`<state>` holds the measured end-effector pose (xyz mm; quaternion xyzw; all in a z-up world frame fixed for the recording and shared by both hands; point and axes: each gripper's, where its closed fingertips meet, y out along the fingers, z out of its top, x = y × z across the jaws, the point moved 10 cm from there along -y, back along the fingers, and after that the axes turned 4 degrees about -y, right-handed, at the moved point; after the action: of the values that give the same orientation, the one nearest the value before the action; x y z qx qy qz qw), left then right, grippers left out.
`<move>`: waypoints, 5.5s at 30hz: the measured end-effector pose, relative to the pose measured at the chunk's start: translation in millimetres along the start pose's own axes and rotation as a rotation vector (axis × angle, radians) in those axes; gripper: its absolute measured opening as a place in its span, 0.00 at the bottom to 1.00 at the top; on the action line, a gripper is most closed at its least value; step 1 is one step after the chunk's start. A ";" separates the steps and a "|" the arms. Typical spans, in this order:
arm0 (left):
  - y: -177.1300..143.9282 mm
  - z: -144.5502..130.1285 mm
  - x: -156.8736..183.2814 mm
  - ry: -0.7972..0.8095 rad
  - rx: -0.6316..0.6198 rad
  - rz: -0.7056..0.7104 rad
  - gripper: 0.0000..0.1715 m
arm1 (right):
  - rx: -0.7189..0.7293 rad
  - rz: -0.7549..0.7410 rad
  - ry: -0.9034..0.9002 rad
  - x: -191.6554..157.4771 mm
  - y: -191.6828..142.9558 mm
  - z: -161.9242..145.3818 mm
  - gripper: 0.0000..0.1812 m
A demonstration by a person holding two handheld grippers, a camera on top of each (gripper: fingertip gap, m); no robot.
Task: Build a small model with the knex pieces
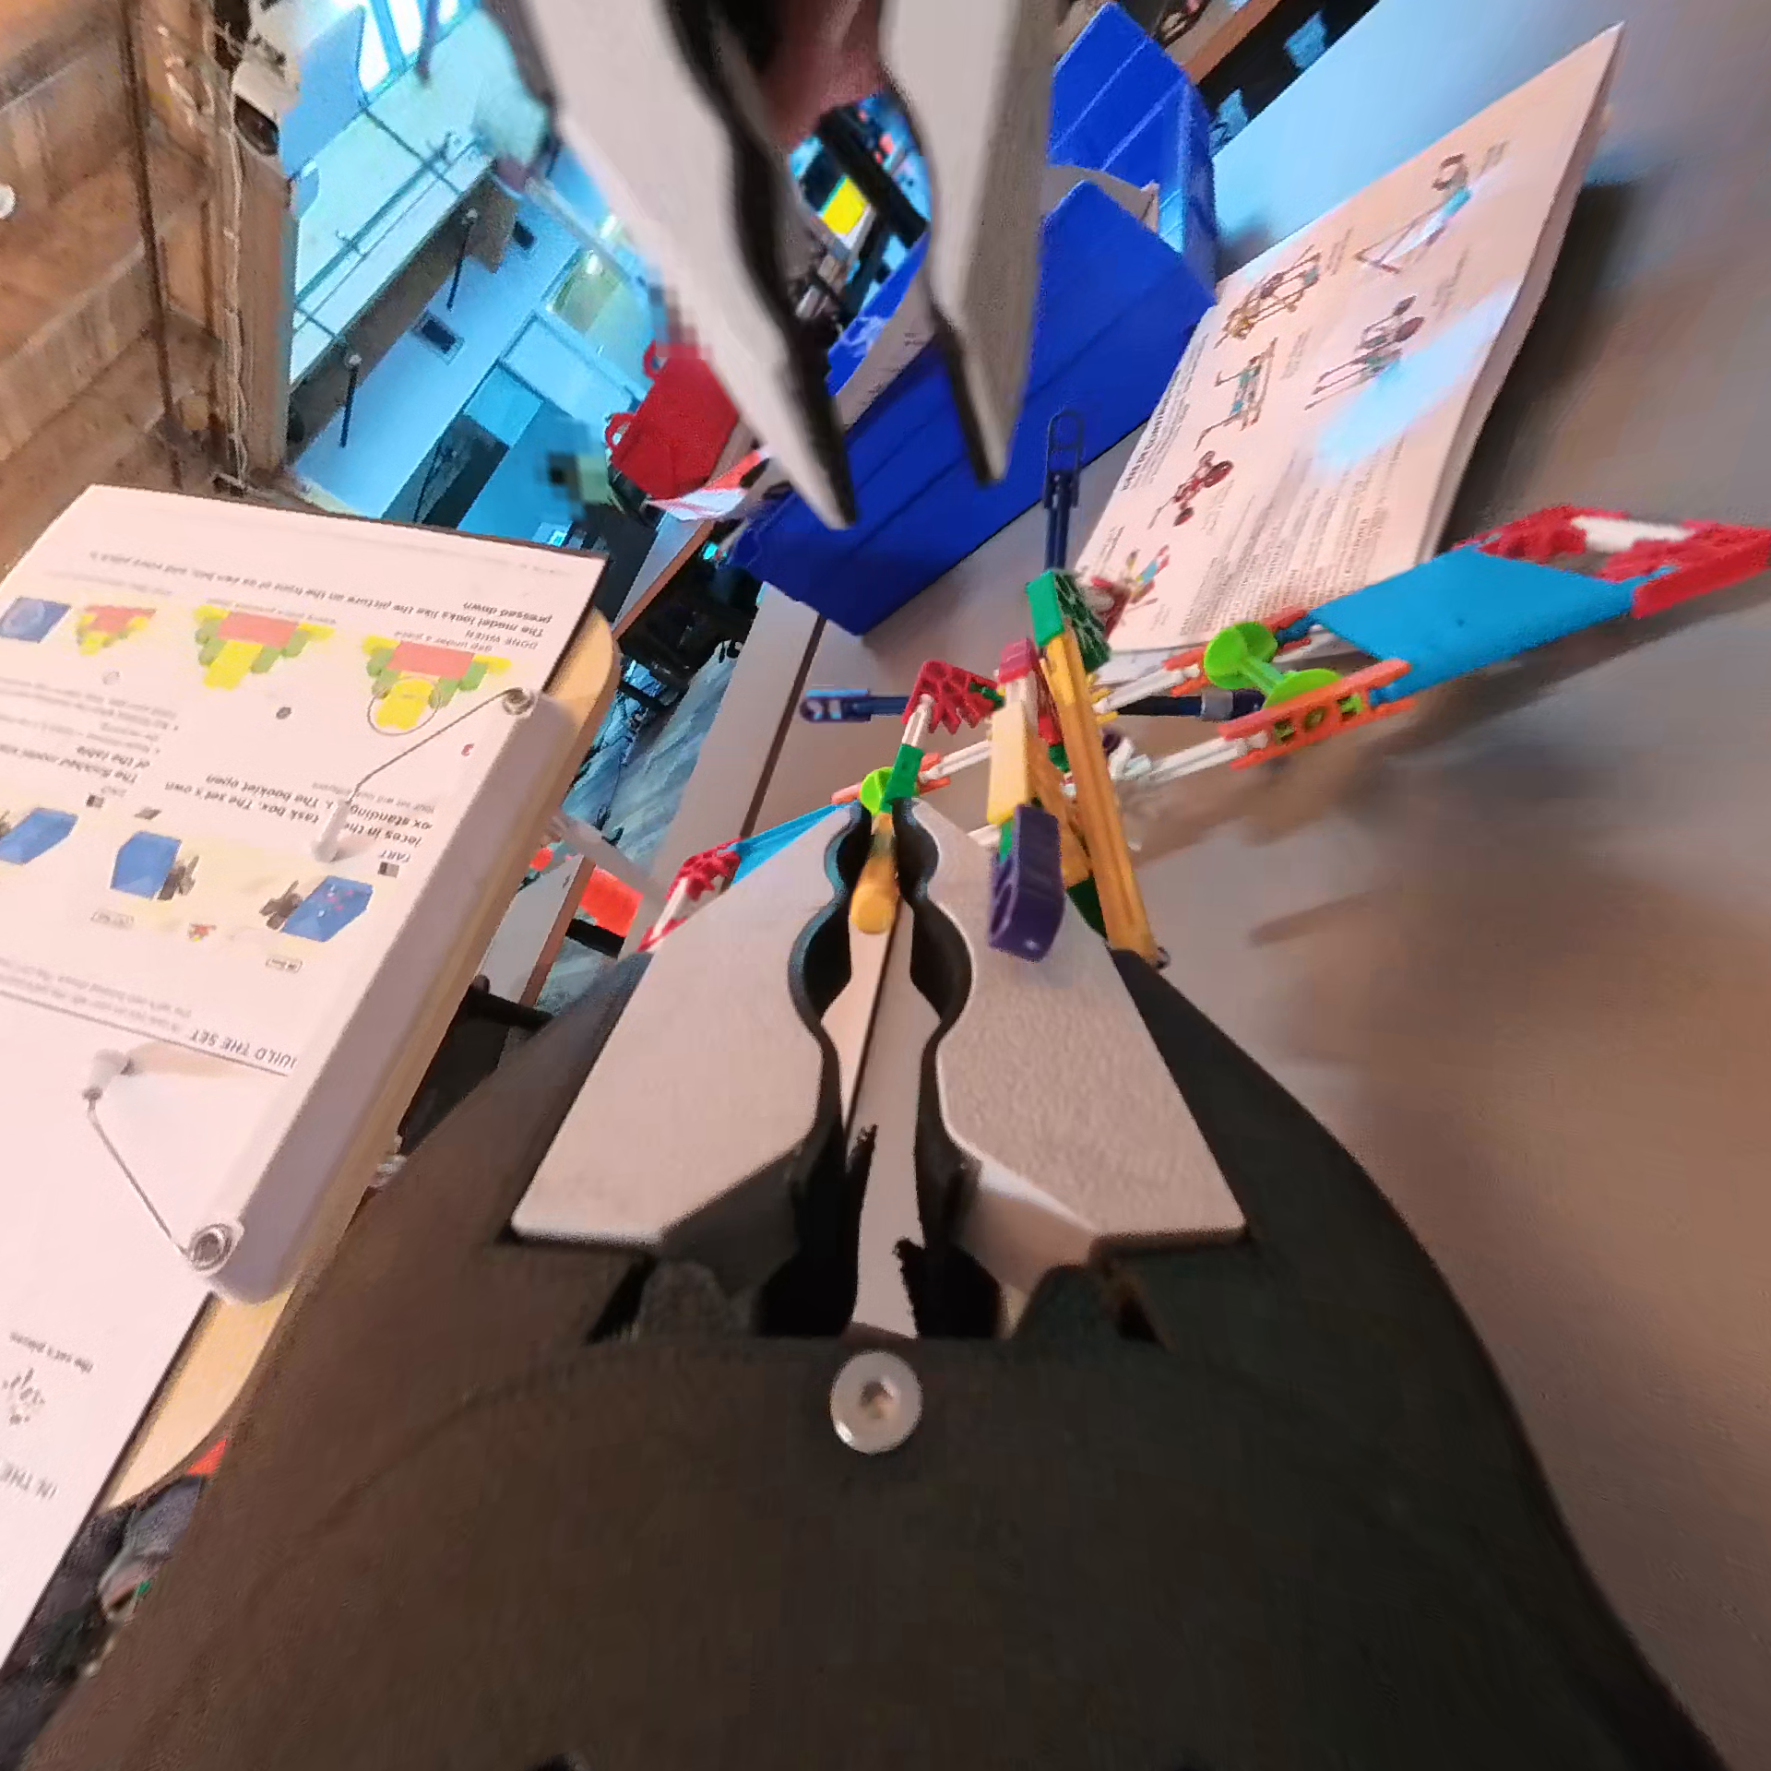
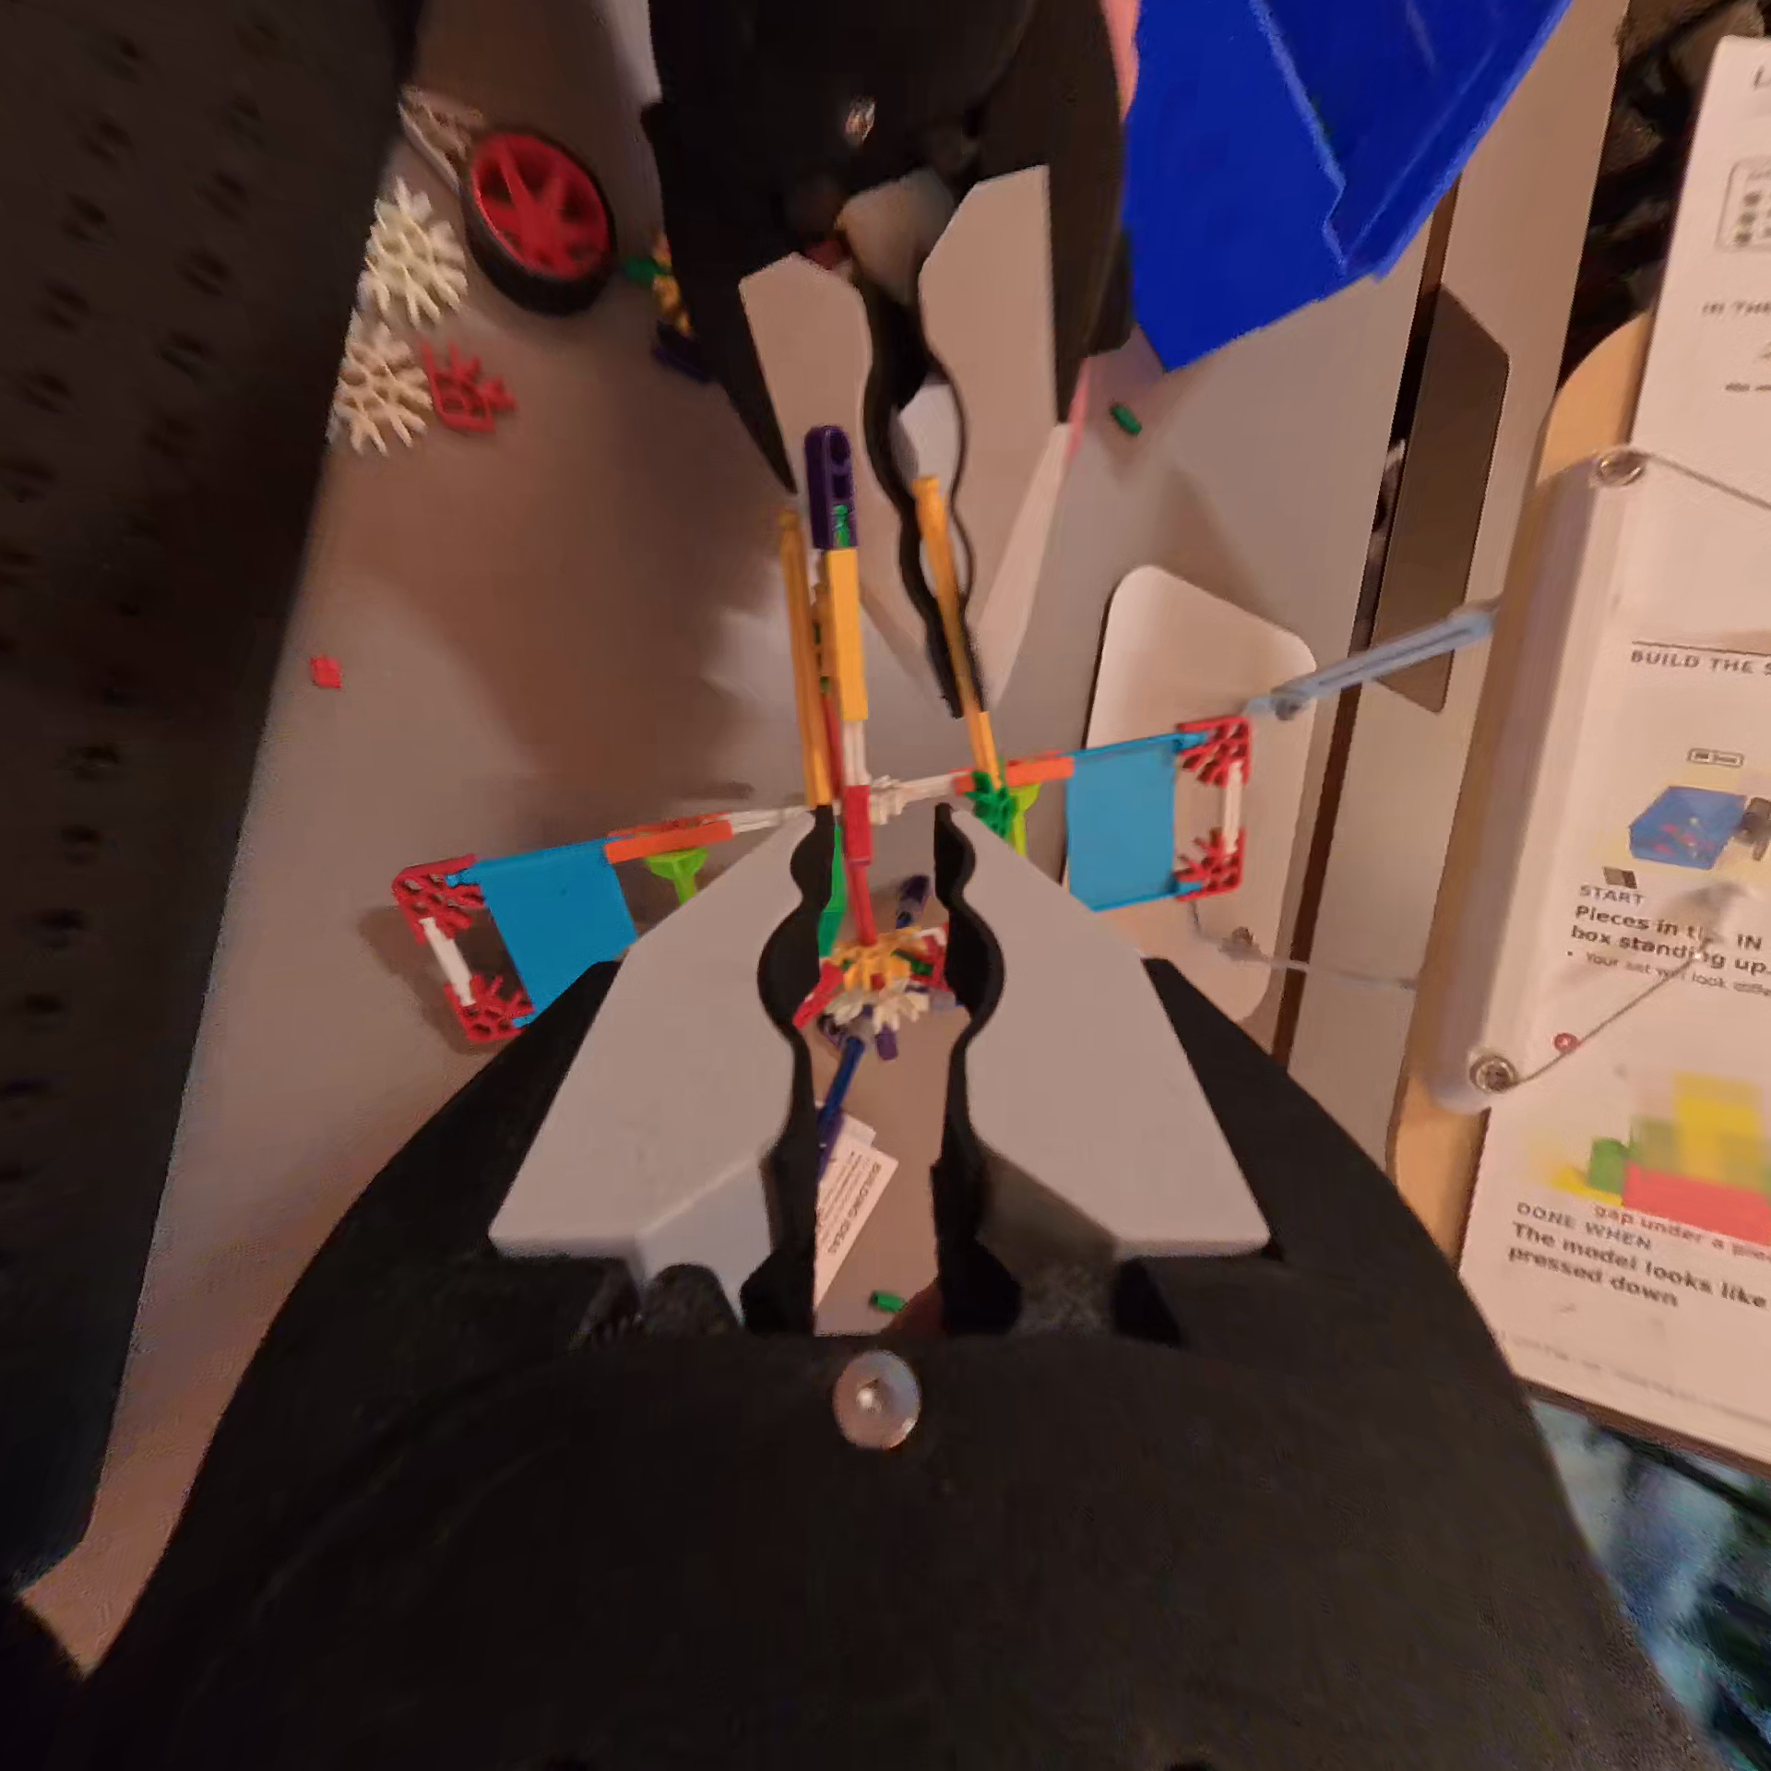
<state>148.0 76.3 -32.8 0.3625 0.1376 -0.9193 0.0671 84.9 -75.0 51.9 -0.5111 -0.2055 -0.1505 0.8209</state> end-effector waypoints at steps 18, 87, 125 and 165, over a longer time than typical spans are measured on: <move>4.1 -0.4 -2.8 -0.074 -0.028 0.036 0.01 | -0.182 -0.269 0.035 -39.6 38.9 -13.5 0.04; 6.3 4.7 14.5 0.004 0.004 -0.022 0.02 | 0.108 -0.434 0.220 -85.2 34.4 -52.3 0.07; -8.1 4.3 22.2 -0.081 -0.226 -0.258 0.05 | 0.037 -0.480 0.109 -93.3 45.3 -38.9 0.04; 0.8 -1.8 8.6 -0.432 -0.288 -0.329 0.02 | -0.129 -0.645 -0.153 -117.7 63.5 -12.4 0.06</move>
<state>143.1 75.8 -40.1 0.1182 0.3060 -0.9447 -0.0041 13.8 -54.3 -60.2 -0.4804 -0.4077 -0.3763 0.6793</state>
